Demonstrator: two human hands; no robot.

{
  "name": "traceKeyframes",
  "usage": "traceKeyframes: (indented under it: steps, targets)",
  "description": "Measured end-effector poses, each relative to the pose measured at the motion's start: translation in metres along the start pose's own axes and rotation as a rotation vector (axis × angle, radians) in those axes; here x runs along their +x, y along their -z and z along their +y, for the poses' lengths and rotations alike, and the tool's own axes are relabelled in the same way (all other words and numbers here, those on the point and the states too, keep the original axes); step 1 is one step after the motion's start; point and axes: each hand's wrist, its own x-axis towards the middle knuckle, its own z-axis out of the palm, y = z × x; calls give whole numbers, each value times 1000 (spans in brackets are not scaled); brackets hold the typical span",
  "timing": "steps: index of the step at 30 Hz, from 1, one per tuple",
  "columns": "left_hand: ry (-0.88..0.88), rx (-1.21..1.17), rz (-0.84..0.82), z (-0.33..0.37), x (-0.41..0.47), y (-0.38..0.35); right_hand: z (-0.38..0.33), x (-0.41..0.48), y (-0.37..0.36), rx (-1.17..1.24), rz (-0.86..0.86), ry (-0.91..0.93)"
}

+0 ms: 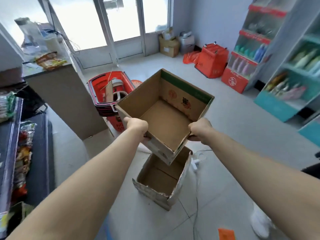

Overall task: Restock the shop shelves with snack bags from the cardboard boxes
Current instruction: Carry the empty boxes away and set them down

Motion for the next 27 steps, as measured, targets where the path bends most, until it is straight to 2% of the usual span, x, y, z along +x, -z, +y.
traceKeyframes:
  steps: [2, 4, 7, 8, 10, 11, 14, 17, 20, 22, 24, 25, 27]
  targets:
    - [-10, 72, -40, 15, 6, -16, -4, 17, 13, 11, -1, 6]
    - [-115, 286, -12, 39, 10, -33, -15, 37, 33, 15, 23, -12]
    - [-304, 848, -41, 75, 21, -53, -33, 64, 50, 26, 43, -29]
    - [-340, 937, -52, 83, 29, -57, -39, 74, 53, 32, 46, -27]
    - [-362, 1000, -79, 103, 51, -69, -53, 96, 58, 43, 51, -24]
    - [-345, 957, -102, 114, 59, -75, -60, 105, 61, 51, 58, -25]
    - [-469, 1065, -108, 139, 79, -86, -81, 132, 67, 76, 61, -30]
    - [-460, 1047, -118, 160, 92, -98, -95, 159, 74, 87, 59, -52]
    - [-575, 1270, -142, 180, 112, -108, -112, 185, 81, 88, 49, -52]
    - [-602, 1327, -164, 193, 126, -119, -122, 203, 86, 83, 43, -51]
    - [-529, 1368, -173, 209, 138, -132, -132, 223, 91, 68, 29, -43]
    - [-478, 1317, -184, 215, 147, -140, -138, 234, 94, 67, 19, -38]
    - [-515, 1438, -195, 230, 166, -155, -149, 256, 99, 62, -3, -28]
